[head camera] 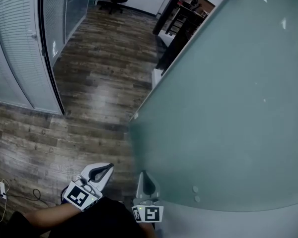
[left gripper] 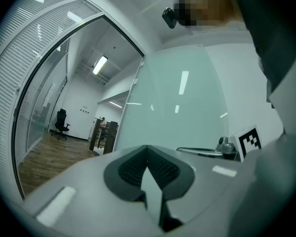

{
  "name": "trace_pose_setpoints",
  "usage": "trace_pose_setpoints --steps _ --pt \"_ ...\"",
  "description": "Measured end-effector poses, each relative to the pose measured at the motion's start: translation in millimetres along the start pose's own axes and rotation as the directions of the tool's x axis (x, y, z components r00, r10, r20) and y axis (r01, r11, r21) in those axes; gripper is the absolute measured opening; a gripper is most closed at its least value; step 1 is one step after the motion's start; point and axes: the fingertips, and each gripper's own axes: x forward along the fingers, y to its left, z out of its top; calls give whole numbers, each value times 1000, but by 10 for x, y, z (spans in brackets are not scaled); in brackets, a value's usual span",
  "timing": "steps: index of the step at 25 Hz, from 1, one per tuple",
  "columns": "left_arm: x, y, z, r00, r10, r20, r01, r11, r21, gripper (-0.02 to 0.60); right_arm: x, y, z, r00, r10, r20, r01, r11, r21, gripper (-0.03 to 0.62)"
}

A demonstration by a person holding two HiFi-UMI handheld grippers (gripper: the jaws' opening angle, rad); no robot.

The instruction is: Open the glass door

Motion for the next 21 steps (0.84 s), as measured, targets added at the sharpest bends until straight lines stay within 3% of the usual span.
trace_pose_setpoints --steps 10,15,21 --pt "-93 379 76 998 57 30 -58 997 44 0 367 272 48 999 46 13 -46 999 -6 1" --pt "-78 576 129 998 52 46 -53 998 28 0 574 411 -9 999 55 1 -55 998 -13 0" --pt "-183 388 33 998 68 5 -68 997 -23 0 421 502 -104 998 66 -3 -66 997 29 0"
